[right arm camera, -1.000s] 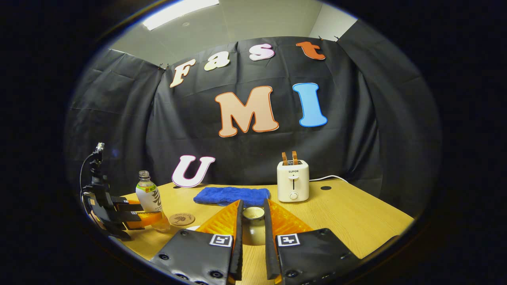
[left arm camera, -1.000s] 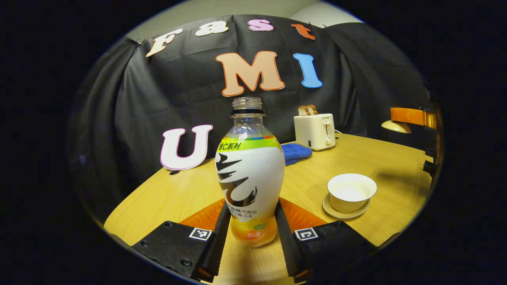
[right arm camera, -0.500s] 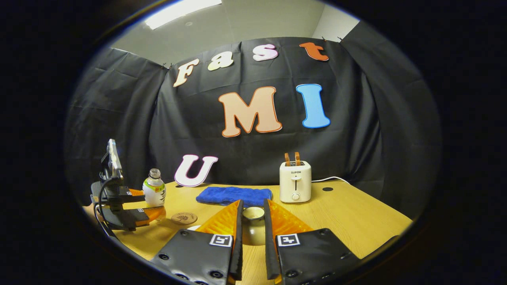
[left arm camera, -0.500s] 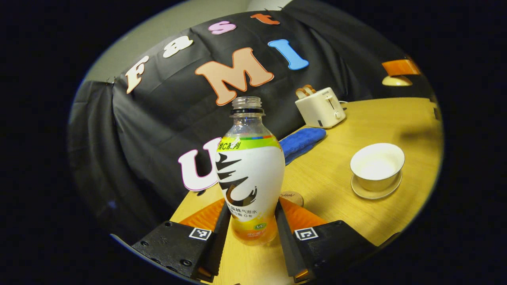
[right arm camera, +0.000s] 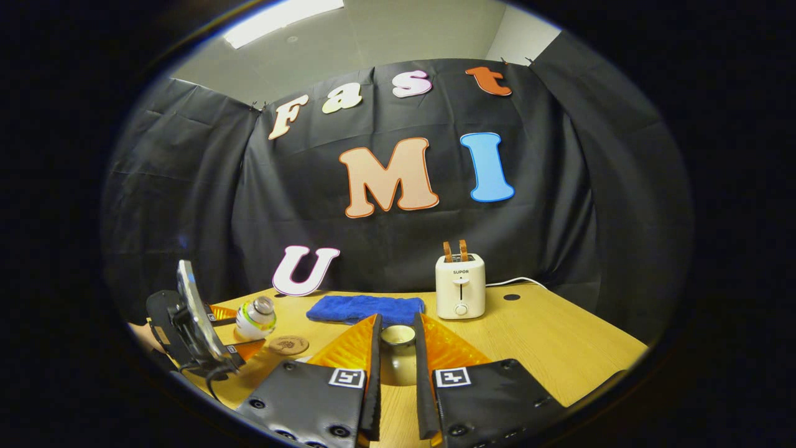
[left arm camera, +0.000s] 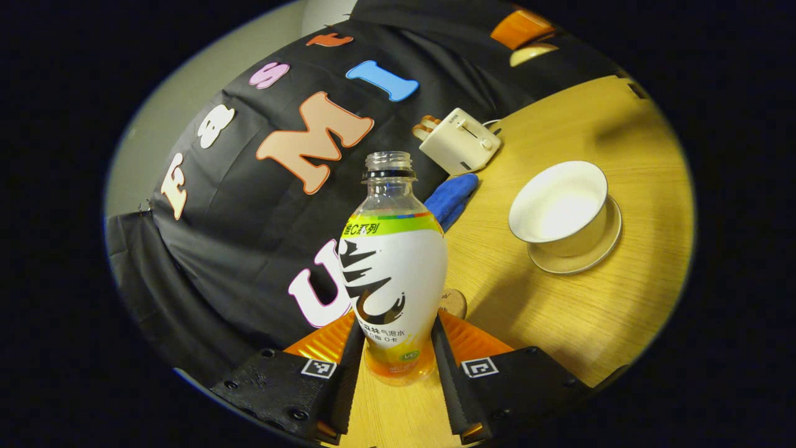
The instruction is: Open the teacup lid with one hand, grasp the water bottle and pour water into the teacup with the other hand; after pouring, place the water bottle on the coaster and then close the teacup lid.
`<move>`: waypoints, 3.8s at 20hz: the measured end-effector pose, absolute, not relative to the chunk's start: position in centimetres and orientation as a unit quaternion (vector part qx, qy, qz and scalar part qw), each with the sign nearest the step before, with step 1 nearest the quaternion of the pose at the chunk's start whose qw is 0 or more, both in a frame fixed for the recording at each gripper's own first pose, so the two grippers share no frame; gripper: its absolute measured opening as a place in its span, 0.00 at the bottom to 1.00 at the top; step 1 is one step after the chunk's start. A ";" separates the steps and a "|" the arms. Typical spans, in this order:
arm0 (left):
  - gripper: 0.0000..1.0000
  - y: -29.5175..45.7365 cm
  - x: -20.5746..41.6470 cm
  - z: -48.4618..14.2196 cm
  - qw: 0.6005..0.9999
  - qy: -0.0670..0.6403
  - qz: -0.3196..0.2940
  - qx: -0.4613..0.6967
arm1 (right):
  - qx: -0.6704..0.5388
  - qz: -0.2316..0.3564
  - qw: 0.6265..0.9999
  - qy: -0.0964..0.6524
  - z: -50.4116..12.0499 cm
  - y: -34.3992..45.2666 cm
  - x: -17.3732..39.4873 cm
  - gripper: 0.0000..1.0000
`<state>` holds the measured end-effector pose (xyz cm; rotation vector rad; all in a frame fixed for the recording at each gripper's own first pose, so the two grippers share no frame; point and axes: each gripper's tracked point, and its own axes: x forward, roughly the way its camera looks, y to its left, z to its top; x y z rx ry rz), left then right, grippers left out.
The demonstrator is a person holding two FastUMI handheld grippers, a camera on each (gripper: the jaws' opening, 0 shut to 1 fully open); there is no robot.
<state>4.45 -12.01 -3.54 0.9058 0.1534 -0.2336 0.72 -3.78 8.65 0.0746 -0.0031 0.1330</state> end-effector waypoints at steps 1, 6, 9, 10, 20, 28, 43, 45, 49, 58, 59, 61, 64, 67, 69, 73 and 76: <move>0.58 -12.1 4.5 -3.6 0.882 0.073 -0.112 0.452 | 0.037 0.066 0.997 -0.004 8.7 -3.9 0.6 0.27; 0.59 -12.0 4.7 -4.0 0.849 0.070 -0.114 0.511 | 0.039 0.063 0.997 -0.003 8.7 -4.2 0.6 0.24; 0.58 -11.9 4.9 -4.2 0.830 0.064 -0.112 0.543 | 0.038 0.061 0.997 -0.002 8.6 -4.3 0.8 0.24; 0.58 -11.9 4.9 -4.2 0.822 0.060 -0.112 0.555 | 0.038 0.061 0.997 -0.001 8.7 -4.4 0.8 0.27; 0.58 -12.2 6.0 -3.9 0.737 0.053 -0.125 0.662 | 0.034 0.067 0.997 0.006 8.3 -3.8 0.8 0.27; 0.58 -12.2 6.3 -3.8 0.690 0.055 -0.136 0.709 | 0.034 0.065 0.997 0.007 8.1 -4.0 0.9 0.27; 0.58 -12.0 6.0 -1.1 0.594 0.046 -0.129 0.793 | 0.032 0.071 0.997 0.011 7.8 -3.5 0.8 0.24; 0.58 -12.2 5.9 -0.8 0.582 0.044 -0.129 0.801 | 0.032 0.070 0.997 0.010 7.9 -3.7 0.8 0.27; 0.58 -12.1 6.0 0.2 0.563 0.040 -0.123 0.816 | 0.034 0.067 0.997 0.011 7.9 -4.0 0.8 0.24; 0.59 -12.7 5.7 2.4 0.519 0.031 -0.113 0.847 | 0.038 0.073 0.996 0.013 7.9 -3.7 0.7 0.27; 0.59 -12.7 5.7 2.6 0.516 0.030 -0.112 0.849 | 0.038 0.073 0.997 0.013 7.9 -3.8 0.7 0.27; 0.59 -12.8 5.6 2.8 0.508 0.028 -0.110 0.854 | 0.037 0.071 0.997 0.013 7.9 -3.9 0.7 0.27; 0.58 -12.8 5.8 3.2 0.500 0.024 -0.103 0.859 | 0.040 0.071 0.997 0.014 7.9 -4.1 0.8 0.27; 0.59 -12.9 5.7 3.6 0.489 0.019 -0.098 0.867 | 0.041 0.070 0.997 0.014 7.9 -4.2 0.8 0.27; 0.58 -13.0 5.8 3.7 0.484 0.018 -0.098 0.869 | 0.044 0.071 0.996 0.016 7.8 -4.2 0.9 0.27; 0.59 -13.1 5.8 4.0 0.474 0.012 -0.098 0.875 | 0.045 0.076 0.996 0.016 7.7 -3.9 1.0 0.27; 0.59 -13.2 6.0 3.8 0.475 0.010 -0.101 0.874 | 0.044 0.077 0.996 0.021 7.4 -3.7 1.0 0.29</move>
